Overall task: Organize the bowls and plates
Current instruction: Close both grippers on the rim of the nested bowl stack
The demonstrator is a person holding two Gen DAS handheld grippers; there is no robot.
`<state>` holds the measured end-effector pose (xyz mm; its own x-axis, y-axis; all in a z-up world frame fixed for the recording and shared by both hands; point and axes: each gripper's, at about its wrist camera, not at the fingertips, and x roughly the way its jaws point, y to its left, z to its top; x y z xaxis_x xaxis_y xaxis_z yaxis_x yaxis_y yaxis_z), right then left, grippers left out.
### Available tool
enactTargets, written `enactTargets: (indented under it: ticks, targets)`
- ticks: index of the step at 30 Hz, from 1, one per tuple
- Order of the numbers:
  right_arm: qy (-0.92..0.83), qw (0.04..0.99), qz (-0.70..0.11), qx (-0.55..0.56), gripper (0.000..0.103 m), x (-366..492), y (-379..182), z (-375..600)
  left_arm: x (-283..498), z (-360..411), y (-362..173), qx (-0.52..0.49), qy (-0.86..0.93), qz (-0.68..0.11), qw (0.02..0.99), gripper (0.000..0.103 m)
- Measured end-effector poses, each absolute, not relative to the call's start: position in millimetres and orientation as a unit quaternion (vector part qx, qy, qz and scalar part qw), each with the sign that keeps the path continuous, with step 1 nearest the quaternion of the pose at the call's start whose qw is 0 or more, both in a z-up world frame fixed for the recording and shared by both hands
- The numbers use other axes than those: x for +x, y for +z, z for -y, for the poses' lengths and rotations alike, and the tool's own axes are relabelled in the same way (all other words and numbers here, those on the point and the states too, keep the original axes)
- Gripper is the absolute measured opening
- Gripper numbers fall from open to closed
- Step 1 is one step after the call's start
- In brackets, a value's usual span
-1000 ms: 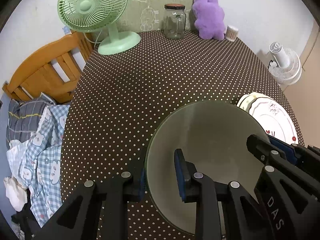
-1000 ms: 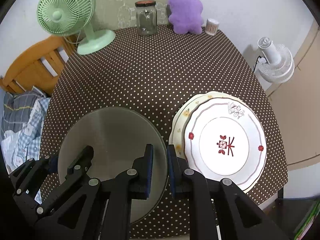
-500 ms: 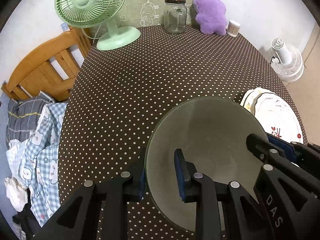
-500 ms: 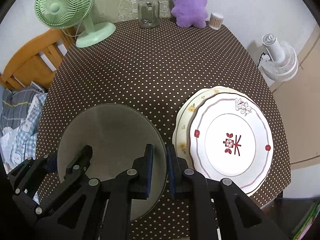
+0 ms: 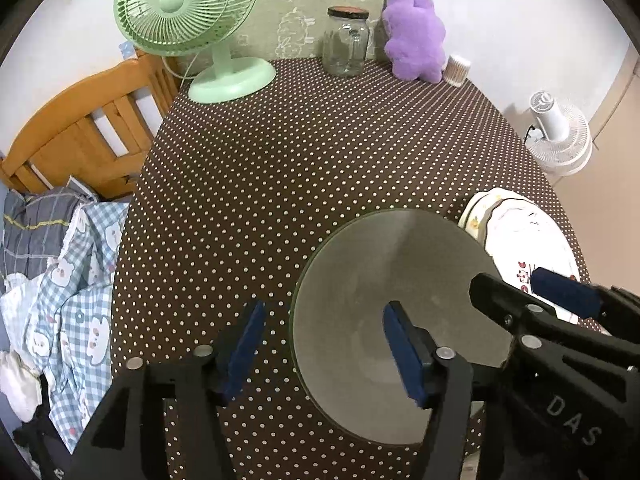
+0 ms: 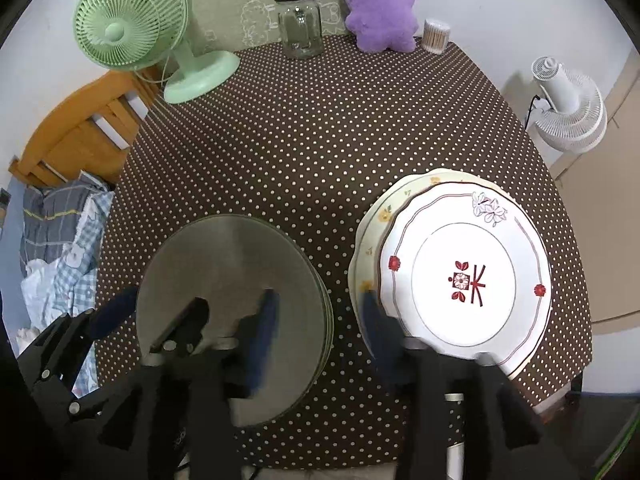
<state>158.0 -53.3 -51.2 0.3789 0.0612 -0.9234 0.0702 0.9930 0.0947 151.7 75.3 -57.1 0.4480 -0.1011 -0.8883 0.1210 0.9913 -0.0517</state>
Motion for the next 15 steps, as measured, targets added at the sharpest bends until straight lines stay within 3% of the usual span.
enactTargets:
  ticks: [3,8,15]
  targets:
    - [-0.004,0.834,-0.549,0.056,0.067,155.7,-45.3,56.9,151.7,-76.6,-54.2,0.002,-0.075,-0.517,0.853,0.076]
    - [0.011,0.834,-0.547,0.072,0.067,157.2,-46.0,66.0,153.1,-80.1,-56.8,-0.021,-0.084,-0.514,0.854,0.082]
    - [0.019,0.827,-0.555,0.090,0.067,163.0,-59.2,72.0,157.2,-77.3,-64.1,-0.021,-0.086,-0.519,0.850,0.082]
